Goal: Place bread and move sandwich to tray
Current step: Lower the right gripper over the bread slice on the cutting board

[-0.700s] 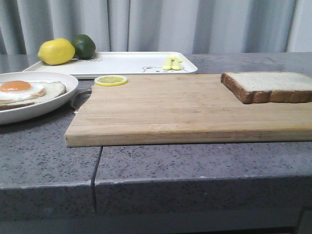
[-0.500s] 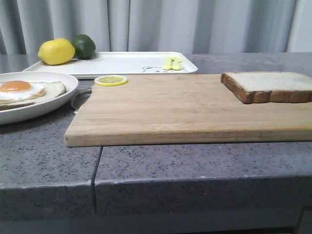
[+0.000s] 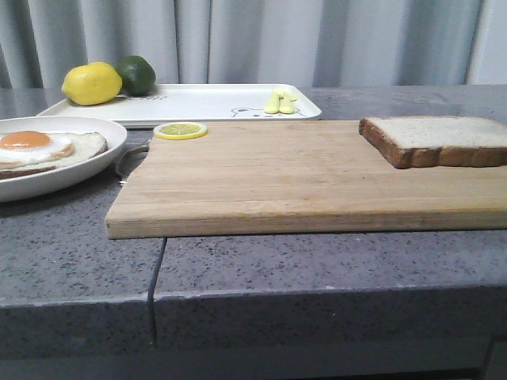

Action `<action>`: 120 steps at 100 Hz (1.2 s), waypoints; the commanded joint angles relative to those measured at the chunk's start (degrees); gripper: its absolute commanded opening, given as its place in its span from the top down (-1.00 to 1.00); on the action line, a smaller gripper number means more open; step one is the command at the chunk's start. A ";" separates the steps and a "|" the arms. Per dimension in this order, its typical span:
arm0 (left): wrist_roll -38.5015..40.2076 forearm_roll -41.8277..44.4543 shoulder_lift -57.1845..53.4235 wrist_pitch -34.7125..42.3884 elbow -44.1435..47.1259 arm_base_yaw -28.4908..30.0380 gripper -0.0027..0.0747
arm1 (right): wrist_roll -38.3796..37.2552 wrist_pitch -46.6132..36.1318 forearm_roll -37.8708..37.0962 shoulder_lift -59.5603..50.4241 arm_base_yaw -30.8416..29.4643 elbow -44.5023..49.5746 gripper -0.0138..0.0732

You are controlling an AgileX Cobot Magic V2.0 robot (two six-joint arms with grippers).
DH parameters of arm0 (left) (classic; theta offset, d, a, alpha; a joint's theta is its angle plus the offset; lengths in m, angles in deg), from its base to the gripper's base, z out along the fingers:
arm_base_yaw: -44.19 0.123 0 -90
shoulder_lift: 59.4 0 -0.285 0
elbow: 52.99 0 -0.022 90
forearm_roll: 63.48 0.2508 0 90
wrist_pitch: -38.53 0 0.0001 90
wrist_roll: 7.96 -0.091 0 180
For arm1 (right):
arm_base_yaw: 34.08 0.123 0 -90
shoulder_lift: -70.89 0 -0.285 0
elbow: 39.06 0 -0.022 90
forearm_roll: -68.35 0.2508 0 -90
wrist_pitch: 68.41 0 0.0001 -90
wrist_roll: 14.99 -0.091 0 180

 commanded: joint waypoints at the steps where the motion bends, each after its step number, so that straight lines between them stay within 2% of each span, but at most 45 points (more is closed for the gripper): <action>1: 0.36 -2.09 -1.76 7.06 0.51 -0.12 0.98 | -0.09 -7.47 -0.02 -0.93 -0.27 0.10 0.84; 7: 0.36 -4.21 -1.76 8.09 0.02 -0.12 0.98 | -0.15 -9.05 0.73 -0.93 -0.27 0.04 0.84; 15: 0.36 -6.83 -1.76 8.00 -1.40 -0.12 0.98 | -1.70 -8.17 5.57 -0.93 -0.27 -0.96 0.84; 25: 0.36 -9.15 -1.66 7.61 -4.00 -0.12 0.98 | -2.53 -3.31 10.95 -0.66 -0.27 -3.87 0.84; 34: 0.36 -9.64 -0.27 7.31 -7.35 -0.12 0.98 | -2.53 2.83 12.35 -0.66 -0.27 -7.68 0.84; 60: 0.36 -13.69 12.39 -8.90 -24.18 -0.12 0.98 | -2.53 16.26 12.35 1.46 -0.27 -19.98 0.84; 91: 0.36 -19.27 32.26 -28.57 -44.85 -0.12 0.98 | -2.48 29.49 12.35 15.54 -0.27 -33.69 0.84; 102: -0.50 -19.65 37.61 -32.05 -49.01 -0.12 0.98 | -2.42 32.85 12.35 20.34 -0.27 -38.09 0.84; 120: -0.50 -20.17 43.40 -32.39 -51.54 -0.12 0.98 | -1.62 35.54 12.35 28.28 -0.27 -43.50 0.84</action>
